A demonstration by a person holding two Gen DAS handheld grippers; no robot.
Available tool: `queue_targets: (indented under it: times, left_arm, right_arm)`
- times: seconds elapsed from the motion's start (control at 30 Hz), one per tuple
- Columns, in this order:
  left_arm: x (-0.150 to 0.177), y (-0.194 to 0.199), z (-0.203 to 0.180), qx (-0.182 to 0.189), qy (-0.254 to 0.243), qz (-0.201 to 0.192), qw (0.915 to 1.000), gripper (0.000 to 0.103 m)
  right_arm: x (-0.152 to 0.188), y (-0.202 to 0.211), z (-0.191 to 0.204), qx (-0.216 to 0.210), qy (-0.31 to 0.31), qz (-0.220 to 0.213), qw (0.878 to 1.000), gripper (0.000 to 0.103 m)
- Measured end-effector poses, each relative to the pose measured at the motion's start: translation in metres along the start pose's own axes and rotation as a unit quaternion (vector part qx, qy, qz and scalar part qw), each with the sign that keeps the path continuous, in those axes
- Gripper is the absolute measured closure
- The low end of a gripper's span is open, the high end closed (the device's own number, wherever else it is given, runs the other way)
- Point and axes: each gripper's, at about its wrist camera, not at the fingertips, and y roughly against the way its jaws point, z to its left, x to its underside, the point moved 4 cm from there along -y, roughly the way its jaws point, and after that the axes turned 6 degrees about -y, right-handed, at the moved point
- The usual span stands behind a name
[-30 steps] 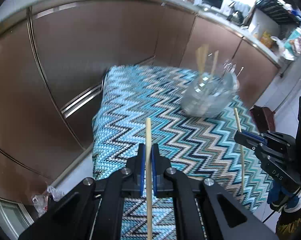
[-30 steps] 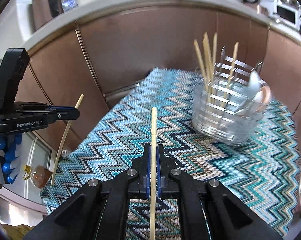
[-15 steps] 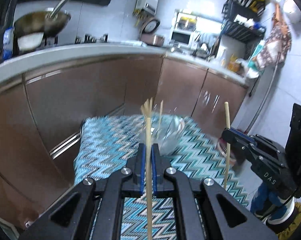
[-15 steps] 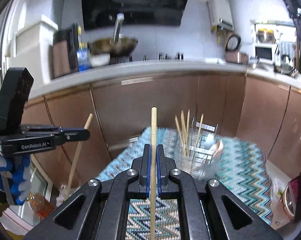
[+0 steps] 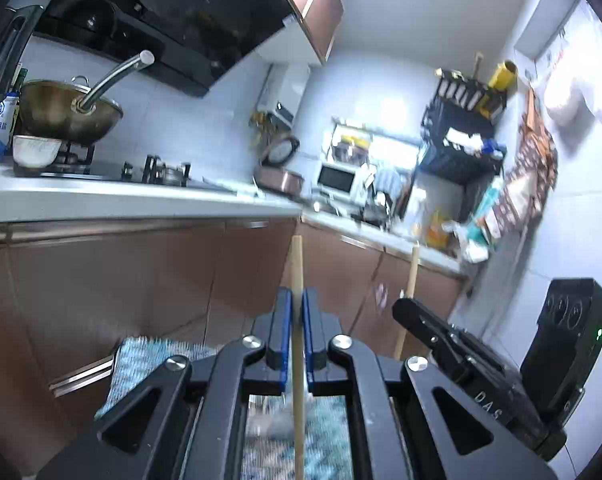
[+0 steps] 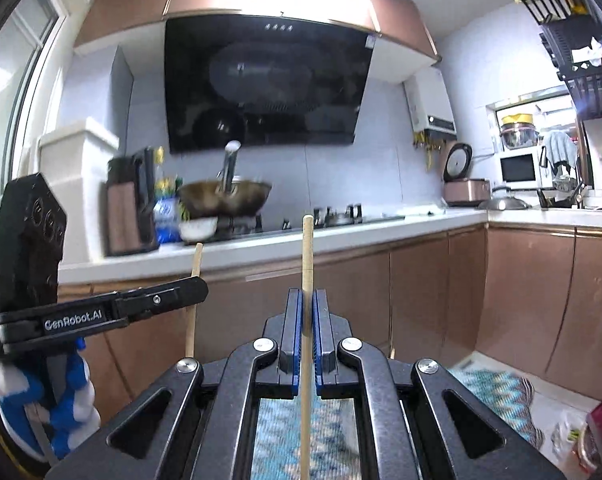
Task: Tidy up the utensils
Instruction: 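Lift both chopsticks upright and carry them over the wire basket with both tools, then lower the chopsticks into the basket and open both tools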
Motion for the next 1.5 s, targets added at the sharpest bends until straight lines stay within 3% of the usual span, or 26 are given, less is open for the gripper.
queue_targets:
  times: [0.13,0.23,0.43,0.67,1.13,1.23,1.5]
  left_arm:
    - [0.002,-0.043,0.01,-0.017,-0.001,-0.037,0.9992,0.098]
    - [0.009,-0.082,0.015,-0.026,-0.004,-0.044,0.9987,0.098]
    - [0.031,-0.146,0.029,-0.04,0.001,-0.039,0.9985,0.098]
    - [0.056,-0.181,0.04,-0.052,0.008,-0.037,0.998,0.098]
    - [0.09,-0.193,0.051,-0.085,0.009,-0.037,0.9956,0.096]
    - [0.087,-0.186,0.053,-0.087,0.009,-0.036,0.9955,0.096]
    - [0.06,-0.145,0.044,-0.092,0.0,-0.046,0.9947,0.076]
  right_arm:
    - [0.0,-0.038,-0.022,0.013,-0.015,-0.039,0.999,0.098]
    - [0.009,-0.064,-0.038,0.029,-0.02,-0.051,0.998,0.098]
    - [0.036,-0.11,-0.077,0.051,-0.038,-0.042,0.997,0.098]
    - [0.058,-0.136,-0.102,0.06,-0.042,-0.033,0.997,0.098]
    - [0.094,-0.139,-0.121,0.074,-0.061,-0.006,0.995,0.096]
    - [0.092,-0.132,-0.119,0.074,-0.067,-0.005,0.995,0.078]
    - [0.062,-0.101,-0.096,0.073,-0.053,-0.025,0.996,0.062]
